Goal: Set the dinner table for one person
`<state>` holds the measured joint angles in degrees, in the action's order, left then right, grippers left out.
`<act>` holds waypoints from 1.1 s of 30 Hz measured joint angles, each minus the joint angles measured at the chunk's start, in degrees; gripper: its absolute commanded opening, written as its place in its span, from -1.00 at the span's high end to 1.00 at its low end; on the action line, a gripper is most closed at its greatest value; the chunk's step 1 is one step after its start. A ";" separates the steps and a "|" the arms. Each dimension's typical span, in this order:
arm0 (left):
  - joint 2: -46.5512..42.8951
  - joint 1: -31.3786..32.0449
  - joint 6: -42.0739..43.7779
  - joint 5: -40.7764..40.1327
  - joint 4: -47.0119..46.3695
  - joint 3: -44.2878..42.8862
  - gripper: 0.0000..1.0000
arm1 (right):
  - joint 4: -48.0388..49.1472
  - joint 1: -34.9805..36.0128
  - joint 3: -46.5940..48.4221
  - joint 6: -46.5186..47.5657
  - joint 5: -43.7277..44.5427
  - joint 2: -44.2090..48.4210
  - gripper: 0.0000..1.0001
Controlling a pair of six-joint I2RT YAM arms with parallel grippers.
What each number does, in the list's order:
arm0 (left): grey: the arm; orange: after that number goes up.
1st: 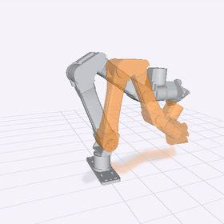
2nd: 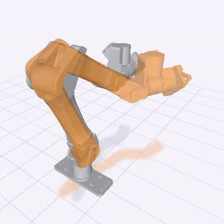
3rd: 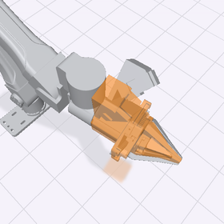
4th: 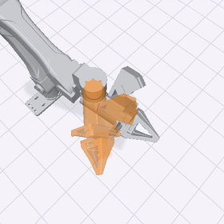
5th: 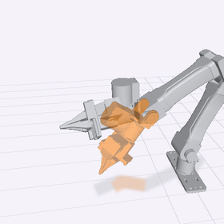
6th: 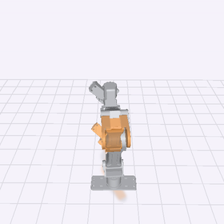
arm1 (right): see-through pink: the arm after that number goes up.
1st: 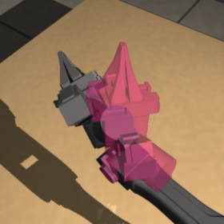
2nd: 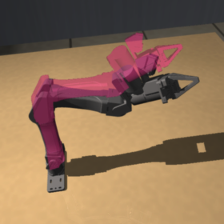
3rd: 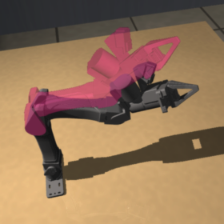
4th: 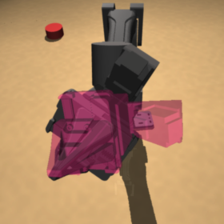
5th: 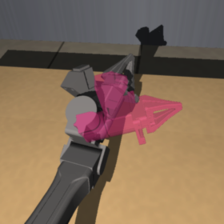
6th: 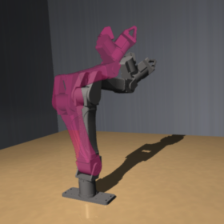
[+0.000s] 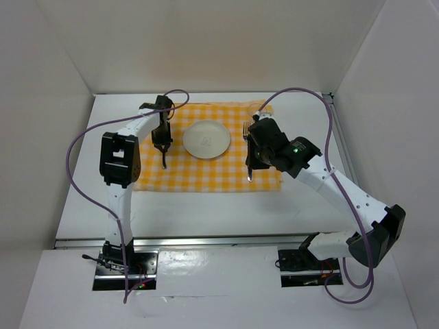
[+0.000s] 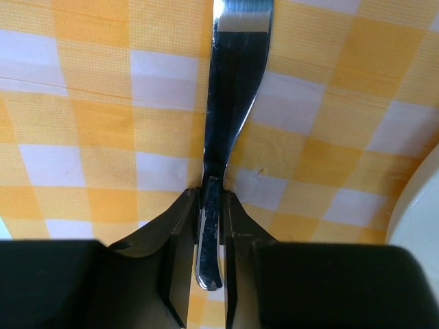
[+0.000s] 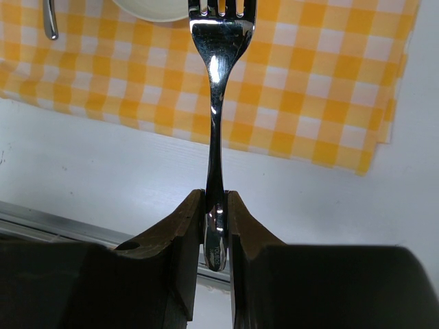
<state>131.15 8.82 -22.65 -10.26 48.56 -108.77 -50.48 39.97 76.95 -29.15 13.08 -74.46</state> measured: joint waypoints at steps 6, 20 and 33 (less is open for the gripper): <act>-2.95 -0.07 0.00 -1.31 2.10 -0.04 1.00 | -0.61 0.00 0.94 -0.02 0.26 0.02 0.99; -18.64 17.09 -7.87 15.04 -2.34 0.02 1.00 | -1.75 0.00 2.89 -4.90 7.39 3.82 0.99; 0.52 25.35 -22.25 27.06 -11.98 -6.23 1.00 | -5.81 0.00 7.06 -8.90 14.10 13.46 0.96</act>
<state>131.68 34.17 -44.91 16.80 36.58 -115.00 -56.29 39.97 84.01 -38.04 27.18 -60.99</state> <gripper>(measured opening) 0.299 0.251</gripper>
